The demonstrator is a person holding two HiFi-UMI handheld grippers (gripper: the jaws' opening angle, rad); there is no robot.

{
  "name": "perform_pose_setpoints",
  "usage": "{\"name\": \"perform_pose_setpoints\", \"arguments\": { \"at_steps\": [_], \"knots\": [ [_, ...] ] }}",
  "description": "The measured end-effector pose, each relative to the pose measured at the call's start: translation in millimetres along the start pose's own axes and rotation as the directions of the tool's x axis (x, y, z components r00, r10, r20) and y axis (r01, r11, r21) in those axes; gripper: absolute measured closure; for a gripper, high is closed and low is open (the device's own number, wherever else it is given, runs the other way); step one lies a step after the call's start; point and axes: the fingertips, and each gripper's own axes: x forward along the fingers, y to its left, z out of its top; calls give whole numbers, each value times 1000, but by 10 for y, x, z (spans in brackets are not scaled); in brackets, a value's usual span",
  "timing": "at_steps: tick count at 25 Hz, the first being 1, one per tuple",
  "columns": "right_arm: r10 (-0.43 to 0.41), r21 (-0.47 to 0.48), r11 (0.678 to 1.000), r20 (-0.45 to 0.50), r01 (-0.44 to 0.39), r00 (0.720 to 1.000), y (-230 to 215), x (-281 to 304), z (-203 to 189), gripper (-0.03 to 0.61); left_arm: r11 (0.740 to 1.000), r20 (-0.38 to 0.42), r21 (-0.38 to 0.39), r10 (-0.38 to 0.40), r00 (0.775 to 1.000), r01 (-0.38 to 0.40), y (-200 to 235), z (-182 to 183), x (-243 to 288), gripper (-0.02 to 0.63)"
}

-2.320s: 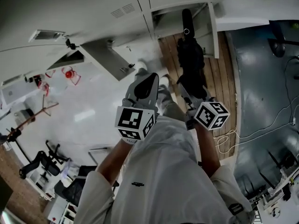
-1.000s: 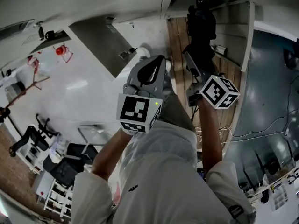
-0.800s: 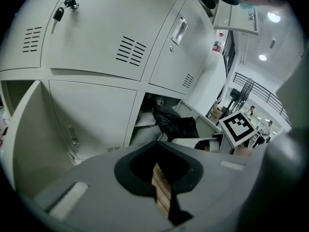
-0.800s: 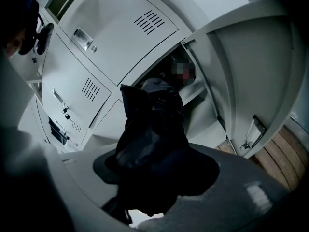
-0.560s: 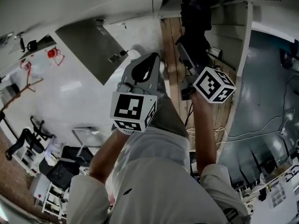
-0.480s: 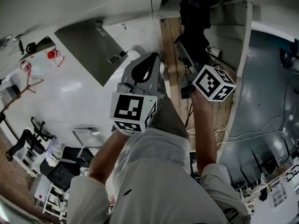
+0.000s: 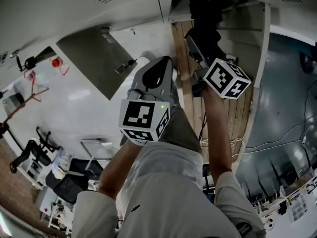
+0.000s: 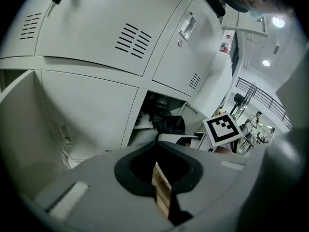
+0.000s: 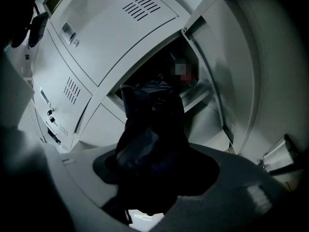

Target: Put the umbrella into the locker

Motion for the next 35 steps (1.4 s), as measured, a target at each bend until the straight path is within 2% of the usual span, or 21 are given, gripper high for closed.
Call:
{"name": "perform_pose_setpoints", "arguments": {
  "at_steps": [8, 13, 20, 35],
  "knots": [
    [-22, 2, 1000, 0, 22, 1000, -91, 310, 64, 314, 1000, -3, -8, 6, 1000, -6, 60, -13, 81, 595],
    [-34, -20, 999, 9, 35, 999, -141, 494, 129, 315, 1000, 23, -13, -9, 1000, 9, 56, 36, 113, 595],
    [-44, -32, 999, 12, 44, 999, -214, 675, 202, 316, 1000, 9, -15, 4, 1000, -4, 112, 19, 140, 595],
    [-56, -91, 994, 36, 59, 998, -331, 1026, 605, 314, 1000, -2, -13, -6, 1000, 6, 97, 32, 258, 595]
  ]
}}
